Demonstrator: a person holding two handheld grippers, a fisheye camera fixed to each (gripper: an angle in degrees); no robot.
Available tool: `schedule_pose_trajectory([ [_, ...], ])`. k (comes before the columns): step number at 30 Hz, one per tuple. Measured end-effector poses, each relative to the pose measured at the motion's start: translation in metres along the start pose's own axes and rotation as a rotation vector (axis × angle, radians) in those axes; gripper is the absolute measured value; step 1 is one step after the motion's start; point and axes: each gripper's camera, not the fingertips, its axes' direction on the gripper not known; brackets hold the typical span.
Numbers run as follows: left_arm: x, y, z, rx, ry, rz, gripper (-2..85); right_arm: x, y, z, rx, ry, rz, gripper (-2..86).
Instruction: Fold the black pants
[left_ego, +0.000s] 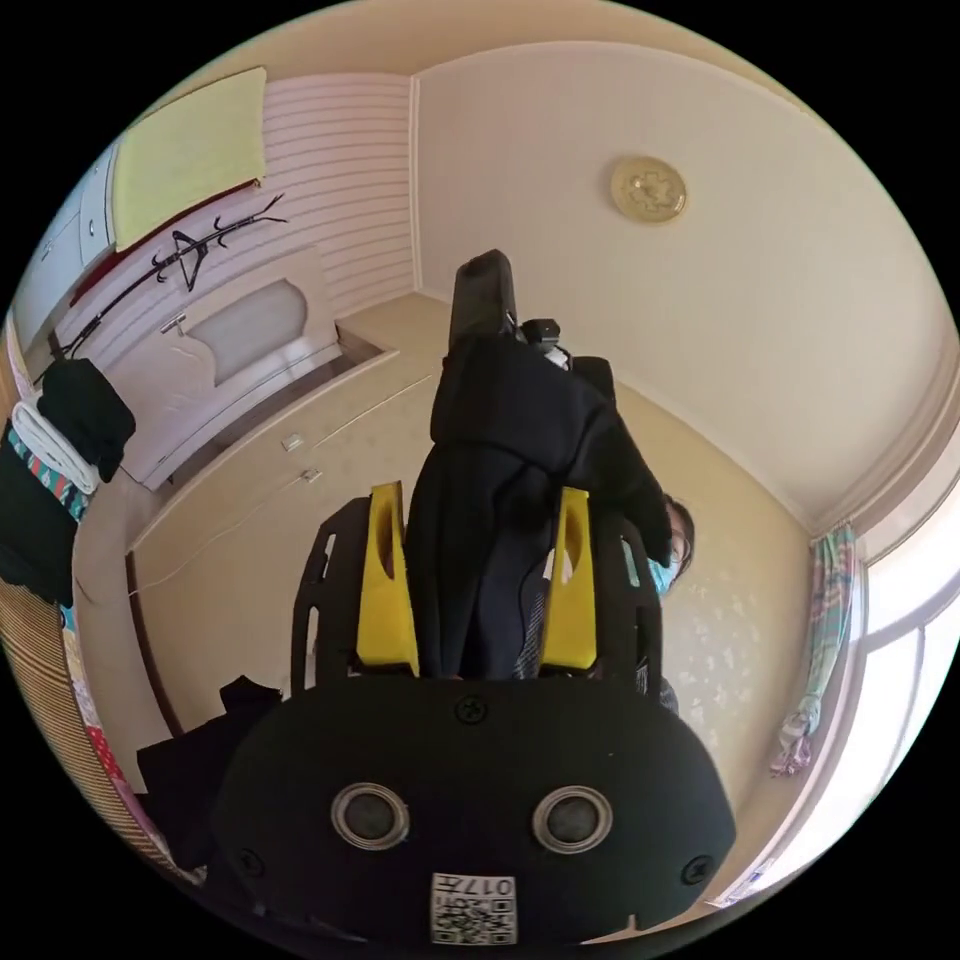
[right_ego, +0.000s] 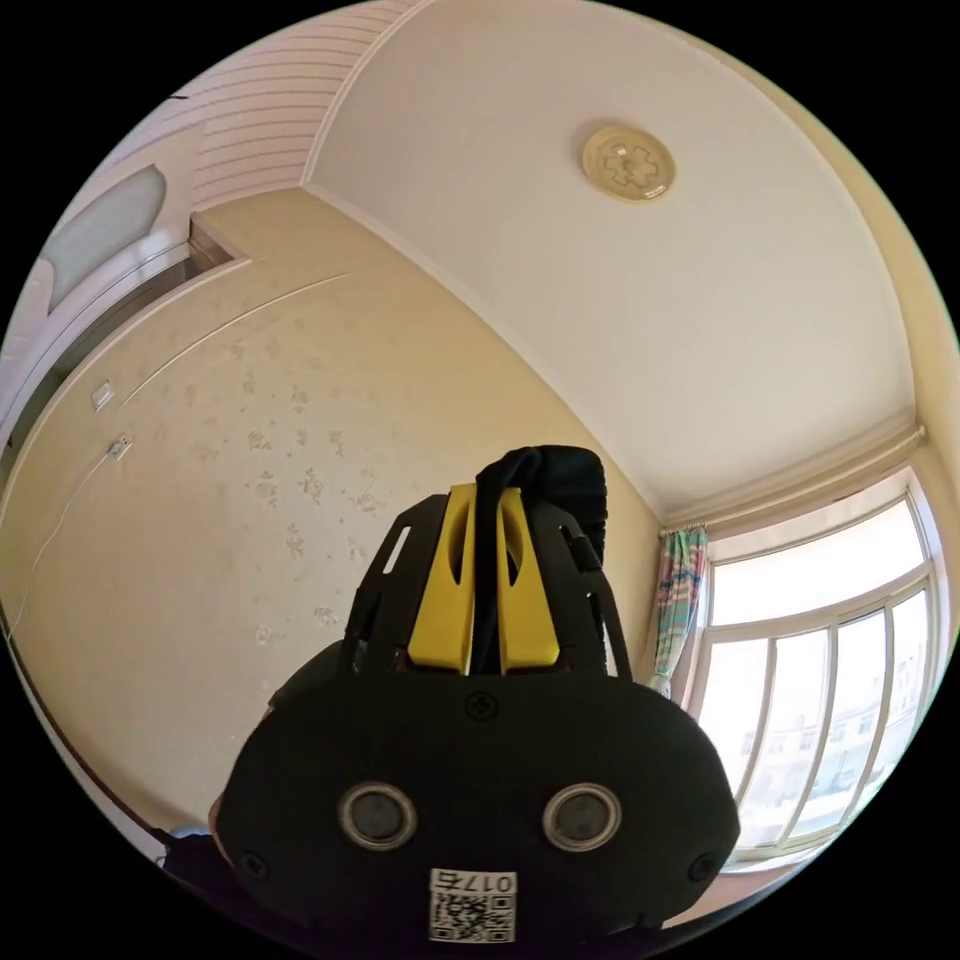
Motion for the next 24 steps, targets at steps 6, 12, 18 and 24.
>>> schedule_pose_trajectory([
  [6,0.118,0.039,-0.009,0.252,-0.422,0.346,4.8,-0.04,-0.03,0.006,-0.159,0.402,-0.005,1.3],
  [12,0.282,0.092,0.074,0.425,-1.203,0.794,4.2,-0.048,-0.058,0.085,-0.511,1.372,0.013,1.0],
  [18,0.325,0.095,0.206,0.445,-1.62,1.054,4.1,0.002,-0.05,0.184,-0.845,1.583,-0.207,0.8],
  [24,0.361,0.066,0.252,0.387,-1.516,1.148,4.4,0.038,-0.106,0.217,-0.924,1.419,-0.206,1.0],
])
